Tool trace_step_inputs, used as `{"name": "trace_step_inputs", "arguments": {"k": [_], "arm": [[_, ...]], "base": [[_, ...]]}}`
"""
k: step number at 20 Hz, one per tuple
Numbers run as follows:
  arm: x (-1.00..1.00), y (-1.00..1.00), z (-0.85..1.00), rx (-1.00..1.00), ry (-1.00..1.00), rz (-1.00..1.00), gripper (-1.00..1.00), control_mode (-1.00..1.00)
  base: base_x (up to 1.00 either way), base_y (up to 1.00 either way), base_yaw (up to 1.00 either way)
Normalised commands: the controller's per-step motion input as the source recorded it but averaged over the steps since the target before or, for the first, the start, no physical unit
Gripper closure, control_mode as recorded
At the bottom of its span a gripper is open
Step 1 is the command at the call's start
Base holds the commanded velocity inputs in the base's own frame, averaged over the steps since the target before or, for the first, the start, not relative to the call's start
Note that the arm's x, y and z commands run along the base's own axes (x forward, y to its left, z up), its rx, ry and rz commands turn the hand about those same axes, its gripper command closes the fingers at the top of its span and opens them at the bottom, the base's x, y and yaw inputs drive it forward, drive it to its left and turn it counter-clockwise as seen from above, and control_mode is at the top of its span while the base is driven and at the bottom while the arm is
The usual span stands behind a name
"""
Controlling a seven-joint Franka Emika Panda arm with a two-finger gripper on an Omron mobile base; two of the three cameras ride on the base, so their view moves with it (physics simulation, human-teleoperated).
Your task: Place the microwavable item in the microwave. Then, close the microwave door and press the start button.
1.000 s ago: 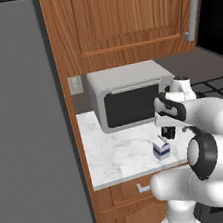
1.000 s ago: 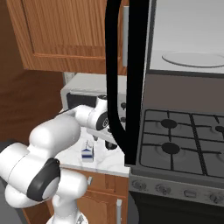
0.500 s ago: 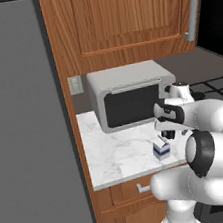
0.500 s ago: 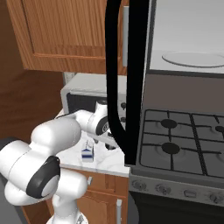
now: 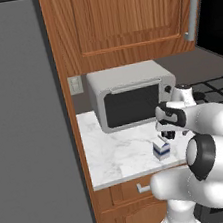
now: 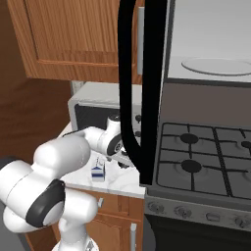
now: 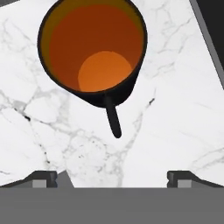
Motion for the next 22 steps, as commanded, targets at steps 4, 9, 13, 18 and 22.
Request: {"name": "trace_step_inputs", "arguments": {"k": [4, 9, 13, 18, 22], "arm": [[0.00, -0.10, 0.00, 0.00, -0.07, 0.00, -1.00, -1.00], [0.02, -0.05, -0.08, 0.00, -0.02, 0.00, -1.00, -1.00], [0.18, 0.00, -0.12, 0.00, 0.00, 0.00, -1.00, -1.00], [0.21, 0.00, -0.09, 0.00, 0.00, 0.00, -1.00, -1.00], [0.17, 0.00, -0.09, 0.00, 0.00, 0.00, -1.00, -1.00]], "base": [[0.00, 0.00, 0.00], [0.00, 0.00, 0.00], [0.00, 0.00, 0.00], [0.00, 0.00, 0.00], [0.00, 0.00, 0.00]]}}
